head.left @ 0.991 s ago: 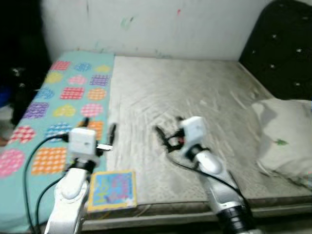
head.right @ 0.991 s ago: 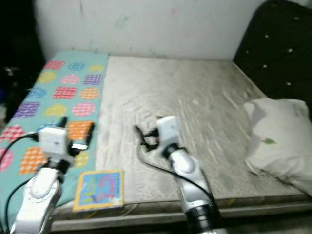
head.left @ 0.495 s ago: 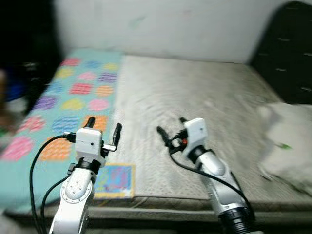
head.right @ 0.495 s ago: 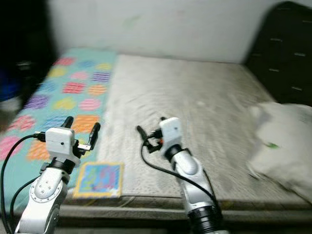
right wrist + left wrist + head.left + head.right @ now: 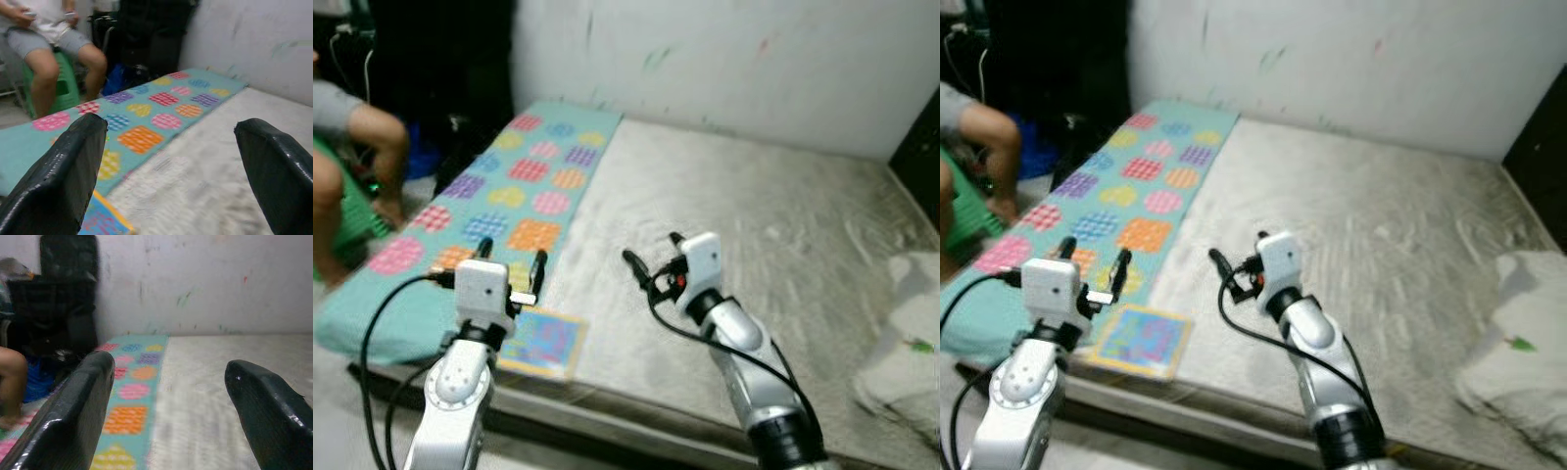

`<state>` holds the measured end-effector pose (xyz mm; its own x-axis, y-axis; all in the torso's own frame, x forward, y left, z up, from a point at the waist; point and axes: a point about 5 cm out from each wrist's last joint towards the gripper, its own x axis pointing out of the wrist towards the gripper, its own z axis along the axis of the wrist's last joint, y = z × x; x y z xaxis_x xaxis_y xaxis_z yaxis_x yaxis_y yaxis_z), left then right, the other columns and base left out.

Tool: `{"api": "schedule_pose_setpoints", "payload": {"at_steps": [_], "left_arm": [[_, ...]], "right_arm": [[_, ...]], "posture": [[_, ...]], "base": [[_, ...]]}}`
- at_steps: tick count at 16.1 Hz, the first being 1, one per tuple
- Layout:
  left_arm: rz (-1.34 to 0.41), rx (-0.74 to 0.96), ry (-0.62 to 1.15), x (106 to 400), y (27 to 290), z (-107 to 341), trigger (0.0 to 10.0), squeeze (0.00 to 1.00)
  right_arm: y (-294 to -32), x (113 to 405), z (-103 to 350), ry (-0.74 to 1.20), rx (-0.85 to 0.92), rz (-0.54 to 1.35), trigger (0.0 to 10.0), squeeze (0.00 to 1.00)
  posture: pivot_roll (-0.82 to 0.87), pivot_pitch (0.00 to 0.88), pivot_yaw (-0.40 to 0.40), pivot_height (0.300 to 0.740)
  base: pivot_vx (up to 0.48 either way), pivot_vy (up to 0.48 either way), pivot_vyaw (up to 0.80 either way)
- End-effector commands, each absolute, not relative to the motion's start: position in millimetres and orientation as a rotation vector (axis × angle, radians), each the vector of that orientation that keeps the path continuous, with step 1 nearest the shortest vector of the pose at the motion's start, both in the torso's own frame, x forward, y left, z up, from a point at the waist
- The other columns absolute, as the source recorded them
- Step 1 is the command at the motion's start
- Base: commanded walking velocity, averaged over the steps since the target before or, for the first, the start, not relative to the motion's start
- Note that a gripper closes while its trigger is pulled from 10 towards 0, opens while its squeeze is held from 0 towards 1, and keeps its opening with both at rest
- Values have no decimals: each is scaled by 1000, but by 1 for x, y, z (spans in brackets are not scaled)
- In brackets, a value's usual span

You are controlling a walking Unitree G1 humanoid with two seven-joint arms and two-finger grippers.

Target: Clean up the room

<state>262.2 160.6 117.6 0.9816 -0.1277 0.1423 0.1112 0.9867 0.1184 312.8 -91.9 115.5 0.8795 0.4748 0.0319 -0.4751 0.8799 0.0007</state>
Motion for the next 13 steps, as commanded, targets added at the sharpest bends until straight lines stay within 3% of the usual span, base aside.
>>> {"api": "schedule_pose_setpoints", "payload": {"at_steps": [1, 2, 5, 6, 7, 8, 12, 13], "left_arm": [[-142, 105, -153, 264, 156, 120, 10000, 0], [-138, 108, -154, 264, 156, 120, 10000, 0], [-131, 109, -159, 265, 157, 120, 10000, 0], [-129, 105, -163, 265, 157, 121, 8863, 0], [-132, 102, -163, 265, 157, 121, 9176, 0], [-139, 108, -157, 265, 156, 121, 10000, 0], [-135, 111, -156, 265, 156, 120, 10000, 0], [-135, 112, -156, 266, 156, 121, 10000, 0]], "right_arm": [[-101, 315, 120, -55, 25, 456, 4549, 267], [-101, 315, 121, -68, 28, 457, 0, 0], [-102, 315, 121, -66, 20, 443, 0, 0], [-102, 315, 121, -67, 17, 439, 0, 0], [-102, 315, 121, -67, 16, 439, 0, 0], [-103, 317, 119, -54, 2, 432, 10000, 0], [-106, 318, 120, -57, 1, 414, 10000, 0], [-106, 318, 121, -62, 15, 417, 10000, 122]], "posture": [[-83, 0, -76, 740], [-83, 0, -76, 740], [-82, 0, -74, 740], [-82, 0, -74, 740], [-82, 0, -74, 740], [-84, 0, -75, 740], [-84, 0, -75, 740], [-86, 1, -76, 740]], "base": [[0, 0, 0], [0, 0, 0], [0, 0, 0], [0, 0, 0], [0, 0, 0], [0, 0, 0], [0, 0, 0], [0, 0, 0]]}}
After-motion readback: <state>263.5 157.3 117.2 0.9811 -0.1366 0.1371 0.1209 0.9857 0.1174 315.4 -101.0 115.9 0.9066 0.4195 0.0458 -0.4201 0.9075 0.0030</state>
